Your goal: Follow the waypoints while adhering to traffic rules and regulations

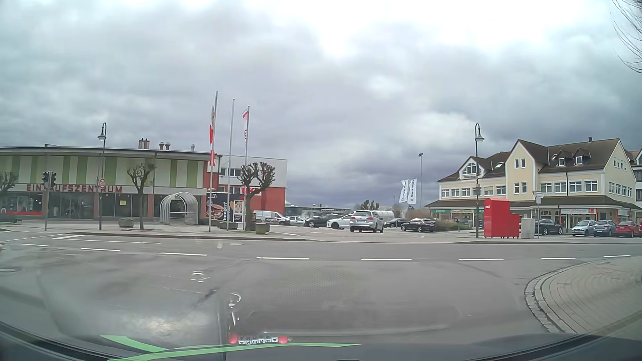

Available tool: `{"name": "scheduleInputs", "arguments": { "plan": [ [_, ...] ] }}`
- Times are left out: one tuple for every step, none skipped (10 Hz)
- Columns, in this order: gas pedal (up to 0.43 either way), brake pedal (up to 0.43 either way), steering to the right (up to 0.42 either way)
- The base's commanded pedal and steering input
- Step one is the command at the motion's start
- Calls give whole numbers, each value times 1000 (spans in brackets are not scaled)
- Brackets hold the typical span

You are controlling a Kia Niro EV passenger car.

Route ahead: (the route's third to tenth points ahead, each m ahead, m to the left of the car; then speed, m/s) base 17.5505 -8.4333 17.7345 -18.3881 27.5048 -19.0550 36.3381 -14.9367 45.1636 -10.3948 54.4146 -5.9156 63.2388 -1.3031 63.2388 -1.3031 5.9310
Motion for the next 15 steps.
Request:
{"name": "scheduleInputs", "arguments": {
  "plan": [
    [0,110,148],
    [0,110,153],
    [0,134,156],
    [0,152,162],
    [0,195,173],
    [0,201,185],
    [0,207,199],
    [0,213,213],
    [0,213,225],
    [0,213,241],
    [0,213,257],
    [0,207,274],
    [0,207,280],
    [0,171,282],
    [0,49,289]
  ]
}}
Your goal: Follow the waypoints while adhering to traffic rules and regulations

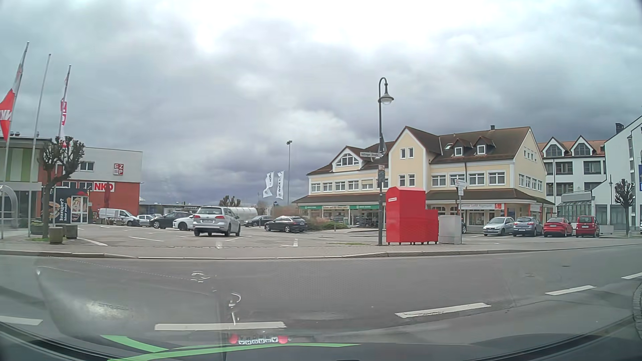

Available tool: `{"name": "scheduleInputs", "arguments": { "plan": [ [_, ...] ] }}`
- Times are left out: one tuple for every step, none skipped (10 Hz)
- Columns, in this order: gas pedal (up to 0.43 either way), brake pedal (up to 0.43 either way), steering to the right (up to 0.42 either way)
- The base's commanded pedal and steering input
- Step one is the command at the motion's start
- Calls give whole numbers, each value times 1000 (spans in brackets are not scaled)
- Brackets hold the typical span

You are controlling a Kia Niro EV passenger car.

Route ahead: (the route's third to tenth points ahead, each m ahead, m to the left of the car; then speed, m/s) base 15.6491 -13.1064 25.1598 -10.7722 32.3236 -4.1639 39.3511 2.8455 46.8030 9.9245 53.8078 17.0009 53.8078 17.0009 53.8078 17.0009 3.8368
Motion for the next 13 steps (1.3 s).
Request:
{"name": "scheduleInputs", "arguments": {
  "plan": [
    [0,0,299],
    [0,0,305],
    [0,0,306],
    [0,0,315],
    [0,0,325],
    [0,0,345],
    [0,0,371],
    [28,0,391],
    [67,0,419],
    [79,0,441],
    [79,0,462],
    [87,0,475],
    [87,0,484]
  ]
}}
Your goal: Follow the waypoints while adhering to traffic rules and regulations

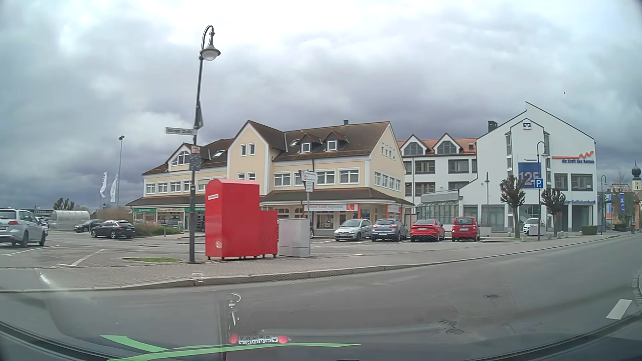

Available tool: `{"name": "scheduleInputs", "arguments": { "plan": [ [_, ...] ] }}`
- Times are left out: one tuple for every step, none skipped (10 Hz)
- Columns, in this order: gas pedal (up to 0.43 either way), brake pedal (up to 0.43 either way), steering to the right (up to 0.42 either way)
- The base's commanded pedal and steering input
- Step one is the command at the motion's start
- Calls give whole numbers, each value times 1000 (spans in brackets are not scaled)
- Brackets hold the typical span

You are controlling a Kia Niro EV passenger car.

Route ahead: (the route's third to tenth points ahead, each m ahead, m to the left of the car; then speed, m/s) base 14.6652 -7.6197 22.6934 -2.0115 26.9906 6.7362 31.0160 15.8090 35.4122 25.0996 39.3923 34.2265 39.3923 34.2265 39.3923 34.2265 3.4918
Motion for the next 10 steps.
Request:
{"name": "scheduleInputs", "arguments": {
  "plan": [
    [87,0,483],
    [87,0,480],
    [87,0,480],
    [98,0,481],
    [98,0,482],
    [98,0,483],
    [98,0,484],
    [98,0,483],
    [98,0,480],
    [98,0,474]
  ]
}}
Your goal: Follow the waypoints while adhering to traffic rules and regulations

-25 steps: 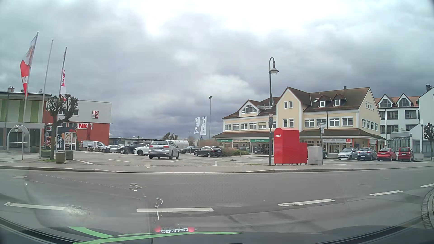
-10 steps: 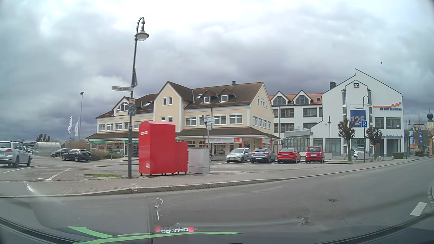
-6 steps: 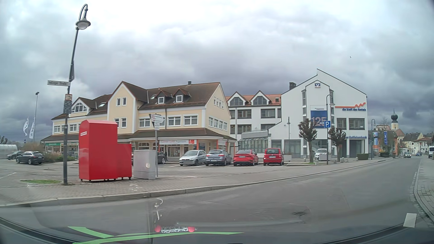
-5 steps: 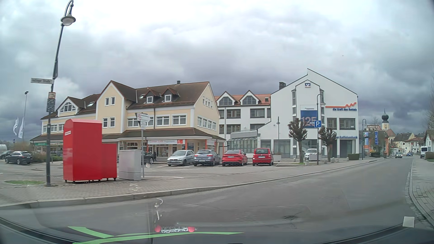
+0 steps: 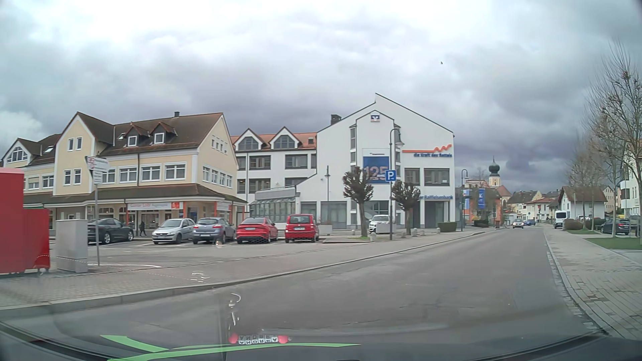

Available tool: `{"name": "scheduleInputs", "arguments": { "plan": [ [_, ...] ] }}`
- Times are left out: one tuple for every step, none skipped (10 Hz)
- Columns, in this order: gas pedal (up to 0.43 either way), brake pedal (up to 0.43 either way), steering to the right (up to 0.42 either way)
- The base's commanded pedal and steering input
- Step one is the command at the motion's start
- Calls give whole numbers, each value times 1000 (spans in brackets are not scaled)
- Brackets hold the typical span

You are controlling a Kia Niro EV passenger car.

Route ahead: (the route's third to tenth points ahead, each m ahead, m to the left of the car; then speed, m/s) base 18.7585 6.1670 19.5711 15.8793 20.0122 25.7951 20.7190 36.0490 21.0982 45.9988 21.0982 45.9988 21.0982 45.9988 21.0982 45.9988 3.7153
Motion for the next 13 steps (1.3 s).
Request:
{"name": "scheduleInputs", "arguments": {
  "plan": [
    [98,0,468],
    [98,0,456],
    [87,0,442],
    [87,0,416],
    [87,0,374],
    [0,0,342],
    [0,0,313],
    [0,0,278],
    [0,0,243],
    [0,0,214],
    [0,0,175],
    [47,0,120],
    [110,0,49]
  ]
}}
